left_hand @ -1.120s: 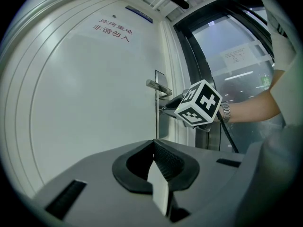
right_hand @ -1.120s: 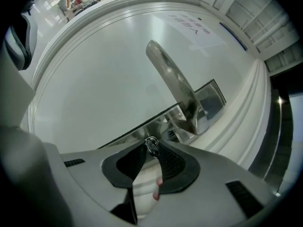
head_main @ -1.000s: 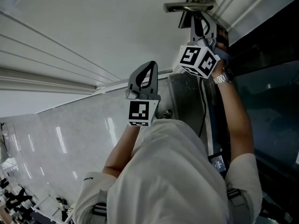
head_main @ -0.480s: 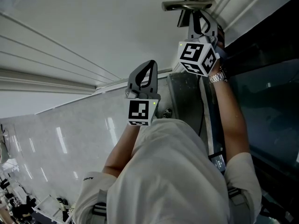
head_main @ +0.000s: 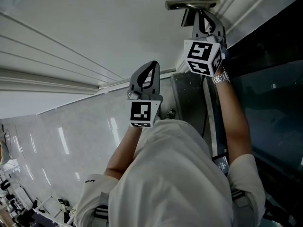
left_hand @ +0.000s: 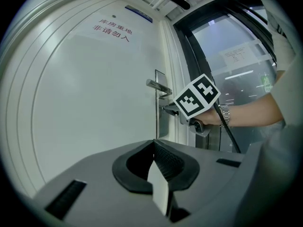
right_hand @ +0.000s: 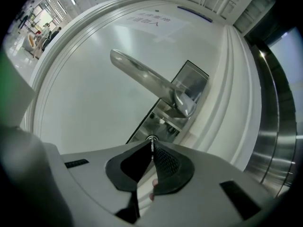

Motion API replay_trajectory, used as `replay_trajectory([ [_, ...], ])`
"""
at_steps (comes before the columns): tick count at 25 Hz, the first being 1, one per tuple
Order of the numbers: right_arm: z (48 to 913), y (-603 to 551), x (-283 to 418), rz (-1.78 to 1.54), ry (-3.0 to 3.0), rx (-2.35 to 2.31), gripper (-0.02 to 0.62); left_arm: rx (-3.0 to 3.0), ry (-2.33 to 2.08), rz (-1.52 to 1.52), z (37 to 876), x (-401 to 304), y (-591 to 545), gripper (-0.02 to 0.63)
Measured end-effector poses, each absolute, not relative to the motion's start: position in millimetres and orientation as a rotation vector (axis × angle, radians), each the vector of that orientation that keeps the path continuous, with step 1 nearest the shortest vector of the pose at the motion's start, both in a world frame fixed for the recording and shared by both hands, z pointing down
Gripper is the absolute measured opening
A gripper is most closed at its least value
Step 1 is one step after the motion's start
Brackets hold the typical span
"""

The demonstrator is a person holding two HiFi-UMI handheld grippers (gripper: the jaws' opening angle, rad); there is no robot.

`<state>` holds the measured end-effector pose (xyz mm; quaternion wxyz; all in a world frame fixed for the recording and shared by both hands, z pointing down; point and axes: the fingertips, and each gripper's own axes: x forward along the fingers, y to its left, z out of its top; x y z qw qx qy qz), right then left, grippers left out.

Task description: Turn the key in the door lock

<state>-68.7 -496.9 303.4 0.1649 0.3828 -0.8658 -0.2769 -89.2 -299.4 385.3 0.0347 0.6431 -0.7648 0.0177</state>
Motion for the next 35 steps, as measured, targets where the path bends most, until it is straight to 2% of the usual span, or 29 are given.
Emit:
replay_trajectory([
  [3, 303.2, -497.2, -69.1, -0.731, -2.499, 1.08, 0.011, 1.973, -2.353, 0.053, 385.0, -89.1, -299.1, 0.009],
  [12, 303.7, -501.9, -65.9, -0.192, -2.709, 1.056, 0.011, 1.978, -2.345, 0.051, 385.1, -83.4, -299.8, 0.009],
  [24, 304.0, -507.7, -61.4, 0.838, -2.879, 0.981, 0.011, 1.966, -2.356, 0.059, 384.0, -83.3, -297.3, 0.009],
  [35, 310.3, -509.8, -56.9, 1.822, -2.737, 0.837, 0.011, 1.941, -2.376, 0.063, 386.1, -84.9, -294.0, 0.009],
])
